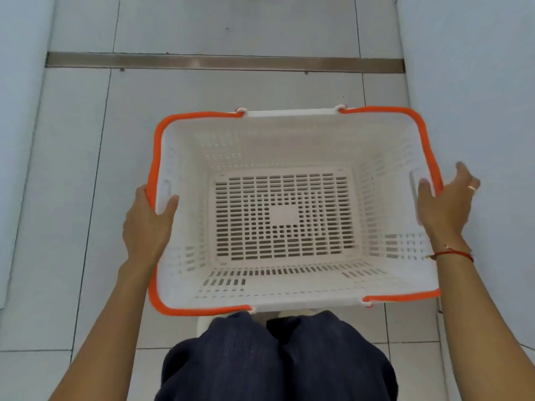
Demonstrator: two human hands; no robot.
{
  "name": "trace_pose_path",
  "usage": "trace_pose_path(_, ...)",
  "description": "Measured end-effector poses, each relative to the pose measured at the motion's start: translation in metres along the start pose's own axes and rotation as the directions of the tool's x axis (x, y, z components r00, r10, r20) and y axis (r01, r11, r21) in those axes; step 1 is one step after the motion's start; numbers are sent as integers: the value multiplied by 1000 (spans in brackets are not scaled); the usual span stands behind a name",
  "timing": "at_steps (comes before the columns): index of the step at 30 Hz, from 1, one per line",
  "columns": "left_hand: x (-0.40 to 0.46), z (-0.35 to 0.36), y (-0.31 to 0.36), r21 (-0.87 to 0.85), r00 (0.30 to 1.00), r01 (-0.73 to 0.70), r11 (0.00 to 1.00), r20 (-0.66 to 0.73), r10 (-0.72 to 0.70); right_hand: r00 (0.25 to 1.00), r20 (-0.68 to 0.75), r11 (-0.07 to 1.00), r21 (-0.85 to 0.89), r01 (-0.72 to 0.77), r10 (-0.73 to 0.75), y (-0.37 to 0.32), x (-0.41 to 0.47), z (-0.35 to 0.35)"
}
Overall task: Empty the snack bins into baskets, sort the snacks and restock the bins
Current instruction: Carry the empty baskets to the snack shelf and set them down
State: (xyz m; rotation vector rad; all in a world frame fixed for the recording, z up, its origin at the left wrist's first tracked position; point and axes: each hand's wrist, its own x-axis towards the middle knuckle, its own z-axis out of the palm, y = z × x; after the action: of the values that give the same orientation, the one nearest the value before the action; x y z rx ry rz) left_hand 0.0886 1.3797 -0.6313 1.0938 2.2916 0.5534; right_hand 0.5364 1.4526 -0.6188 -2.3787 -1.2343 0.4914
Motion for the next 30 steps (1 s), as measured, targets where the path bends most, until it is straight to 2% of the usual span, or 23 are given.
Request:
trace_pose_path(3,0,5,-1,37,996,-24,999,-82,27,999,41,999,-39,12,-10,8,2,2)
trace_pose_path(9,2,7,-5,67,993,-50,996,-101,57,993,114,996,-90,22,-11,9,1,0)
trace_pose_path(16,-14,-11,9,50,993,-34,998,-111,39,997,77,1000,-17,-2,3,2,-15,-18)
trace_pose_path(22,-39,-82,50,-4,990,-64,998,-129,63,999,38,999,41,-10,8,-37,-43,-88)
trace_pose_path(30,-80,-227,125,63,992,-80,995,-96,86,995,62,995,59,-79,76,-108,-98,-221)
